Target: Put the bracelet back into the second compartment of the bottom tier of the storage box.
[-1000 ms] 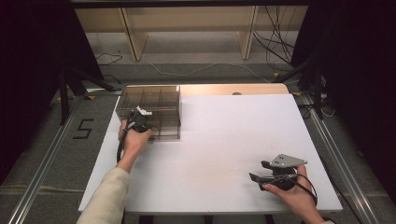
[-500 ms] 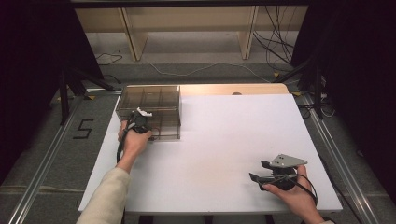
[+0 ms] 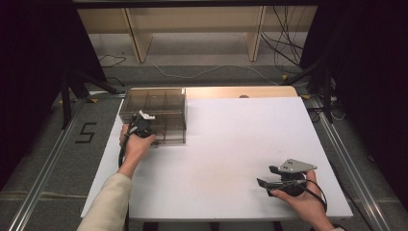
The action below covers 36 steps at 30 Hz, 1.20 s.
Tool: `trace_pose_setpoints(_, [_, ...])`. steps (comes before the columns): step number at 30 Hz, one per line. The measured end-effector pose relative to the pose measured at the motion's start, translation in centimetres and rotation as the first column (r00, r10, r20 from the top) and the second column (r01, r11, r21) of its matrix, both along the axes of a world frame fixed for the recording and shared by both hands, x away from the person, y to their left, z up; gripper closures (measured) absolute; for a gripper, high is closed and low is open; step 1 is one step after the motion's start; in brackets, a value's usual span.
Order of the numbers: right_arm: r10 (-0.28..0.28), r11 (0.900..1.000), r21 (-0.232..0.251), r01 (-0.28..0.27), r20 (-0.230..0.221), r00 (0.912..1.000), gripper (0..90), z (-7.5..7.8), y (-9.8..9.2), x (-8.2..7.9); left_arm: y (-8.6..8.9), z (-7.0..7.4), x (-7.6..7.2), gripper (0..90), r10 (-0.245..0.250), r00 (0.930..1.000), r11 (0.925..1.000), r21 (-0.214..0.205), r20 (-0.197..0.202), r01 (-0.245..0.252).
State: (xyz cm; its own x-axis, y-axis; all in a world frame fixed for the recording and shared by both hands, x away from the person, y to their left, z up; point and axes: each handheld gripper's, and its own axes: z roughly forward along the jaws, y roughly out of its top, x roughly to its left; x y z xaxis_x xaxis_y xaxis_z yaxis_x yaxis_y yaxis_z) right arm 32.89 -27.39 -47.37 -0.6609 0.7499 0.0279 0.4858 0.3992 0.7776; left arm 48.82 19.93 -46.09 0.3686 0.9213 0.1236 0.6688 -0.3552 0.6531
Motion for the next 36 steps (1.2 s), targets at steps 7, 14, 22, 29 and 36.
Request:
trace_pose_setpoints(7, [0.001,1.0,0.001,-0.001,0.0,1.0,31.7,0.0,0.0,0.0,-0.1,0.8,-0.6,67.3,-0.009,0.9998,0.9997,-0.022,0.019,0.01])
trace_pose_setpoints(14, [-0.004,1.0,0.0,0.004,-0.006,1.0,31.6,0.0,-0.1,-0.1,-0.2,1.5,-1.1,60.6,-0.011,0.9993,0.998,-0.061,0.037,0.013])
trace_pose_setpoints(22, [-0.004,1.0,0.003,0.004,-0.006,1.0,31.6,0.1,-0.1,-0.1,-0.1,2.3,-1.9,52.0,-0.018,0.9982,0.9926,-0.119,0.058,0.024])
trace_pose_setpoints(29, [-0.003,1.0,0.005,0.003,-0.006,1.0,31.4,0.1,-0.1,-0.1,-0.5,2.9,-2.7,44.7,-0.035,0.9975,0.9867,-0.157,0.062,0.045])
trace_pose_setpoints(36, [-0.003,1.0,0.007,0.003,-0.005,1.0,31.0,0.1,-0.1,-0.1,-1.2,3.7,-3.7,39.0,-0.073,0.9935,0.9796,-0.181,0.087,0.088])
